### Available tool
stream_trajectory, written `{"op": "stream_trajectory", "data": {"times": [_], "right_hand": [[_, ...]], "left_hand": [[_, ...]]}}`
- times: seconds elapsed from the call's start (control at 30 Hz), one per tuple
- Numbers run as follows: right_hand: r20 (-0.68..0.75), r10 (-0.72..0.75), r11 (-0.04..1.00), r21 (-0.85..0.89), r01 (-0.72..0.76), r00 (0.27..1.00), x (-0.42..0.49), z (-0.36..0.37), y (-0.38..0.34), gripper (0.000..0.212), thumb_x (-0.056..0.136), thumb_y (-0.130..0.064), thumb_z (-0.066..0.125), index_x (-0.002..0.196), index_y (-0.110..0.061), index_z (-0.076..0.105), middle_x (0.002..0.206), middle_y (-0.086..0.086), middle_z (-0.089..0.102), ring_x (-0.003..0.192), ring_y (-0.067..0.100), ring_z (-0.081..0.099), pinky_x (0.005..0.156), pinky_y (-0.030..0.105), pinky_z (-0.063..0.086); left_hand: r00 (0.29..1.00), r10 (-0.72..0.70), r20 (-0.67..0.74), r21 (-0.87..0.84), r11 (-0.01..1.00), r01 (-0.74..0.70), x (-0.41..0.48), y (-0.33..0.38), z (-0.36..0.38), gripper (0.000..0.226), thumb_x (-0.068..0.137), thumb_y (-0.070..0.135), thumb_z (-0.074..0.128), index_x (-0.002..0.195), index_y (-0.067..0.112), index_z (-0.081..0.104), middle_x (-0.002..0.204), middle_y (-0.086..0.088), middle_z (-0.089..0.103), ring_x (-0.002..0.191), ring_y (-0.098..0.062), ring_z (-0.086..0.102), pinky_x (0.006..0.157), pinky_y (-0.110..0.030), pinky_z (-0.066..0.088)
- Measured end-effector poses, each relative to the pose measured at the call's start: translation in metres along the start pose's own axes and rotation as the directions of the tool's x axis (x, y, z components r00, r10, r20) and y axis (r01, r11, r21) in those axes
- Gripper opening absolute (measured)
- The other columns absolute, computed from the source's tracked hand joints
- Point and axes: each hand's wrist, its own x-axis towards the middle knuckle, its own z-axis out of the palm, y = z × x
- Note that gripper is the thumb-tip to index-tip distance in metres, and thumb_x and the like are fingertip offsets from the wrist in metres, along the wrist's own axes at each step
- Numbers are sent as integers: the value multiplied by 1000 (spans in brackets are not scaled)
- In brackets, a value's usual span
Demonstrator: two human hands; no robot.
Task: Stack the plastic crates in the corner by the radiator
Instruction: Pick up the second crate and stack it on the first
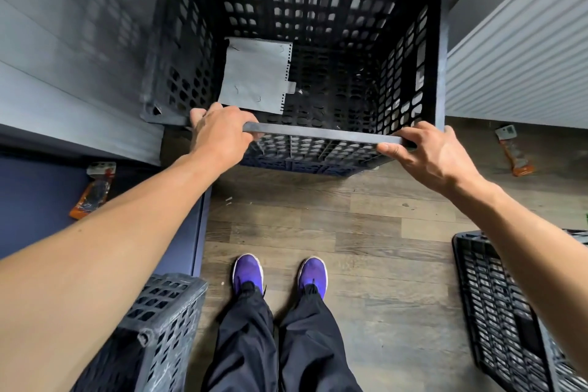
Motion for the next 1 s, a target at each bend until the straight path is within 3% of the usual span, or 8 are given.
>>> {"op": "stream_trajectory", "data": {"times": [0.1, 0.33, 0.47, 0.53, 0.67, 0.83, 0.93, 1.0], "right_hand": [[-23, -17, 1000, -16, 17, 1000, 1, -2, 1, 70, 84, -82, 34, 92, -21, 67, 80, -5, 46, 82, 32, 49, 90, 45, 37], [82, 33, 999, -4, -33, 996, -6, -4, -2, 69, 87, -75, 40, 116, -18, 67, 94, -2, 45, 100, 35, 45, 89, 47, 39], [103, 15, 1000, -11, -14, 995, -3, -14, -7, 52, 85, -79, 35, 71, -31, 49, 81, -8, 43, 92, 32, 47, 85, 45, 41], [65, -17, 1000, -11, 18, 998, 1, -17, -9, 53, 86, -80, 33, 65, -32, 42, 77, -7, 44, 81, 27, 49, 95, 52, 42], [16, -57, 998, -30, 57, 998, 7, -21, -10, 50, 92, -71, 38, 66, -29, 43, 75, -3, 48, 69, 19, 46, 104, 55, 36], [7, -88, 994, -63, 88, 996, 5, -20, -4, 53, 91, -73, 36, 67, -27, 44, 75, -4, 48, 66, 14, 45, 102, 57, 37], [27, -59, 996, -58, 60, 998, 2, -19, 0, 54, 88, -78, 33, 72, -30, 49, 80, -5, 47, 81, 26, 48, 98, 55, 40], [70, 12, 998, -57, -8, 998, -2, -17, 1, 63, 87, -79, 33, 92, -22, 60, 89, 0, 48, 95, 30, 45, 88, 49, 43]], "left_hand": [[1000, -9, -13, -9, 1000, 9, 1, 0, 2, 25, 95, 16, 55, 85, 34, 70, 87, 7, 61, 93, -20, 38, 79, -35, 20], [1000, -10, 14, 39, 999, 9, 0, 2, 6, 19, 95, 24, 57, 84, 35, 68, 84, 9, 59, 93, -21, 41, 79, -36, 22], [990, -19, 142, 53, 999, 11, 11, -2, -8, 21, 97, 27, 53, 83, 38, 66, 84, 7, 65, 95, -26, 52, 87, -38, 29], [988, -11, 153, 70, 998, 1, 12, 0, -15, 19, 97, 25, 53, 89, 35, 67, 88, 3, 66, 92, -27, 54, 94, -41, 32], [996, -50, 77, 82, 996, 43, 8, 9, -22, 20, 97, 21, 53, 94, 33, 68, 93, -6, 65, 97, -33, 54, 82, -37, 37], [997, -58, 50, 61, 997, 55, 3, 12, -16, 20, 96, 19, 53, 95, 29, 70, 96, -7, 68, 98, -34, 53, 85, -38, 39], [998, -47, 49, 45, 998, 45, 2, 11, -9, 20, 96, 17, 52, 91, 28, 68, 91, -4, 66, 89, -29, 45, 88, -38, 34], [998, -30, 61, 32, 999, 28, 2, 9, -4, 21, 96, 20, 53, 88, 31, 68, 87, -1, 65, 89, -28, 46, 92, -39, 33]]}}
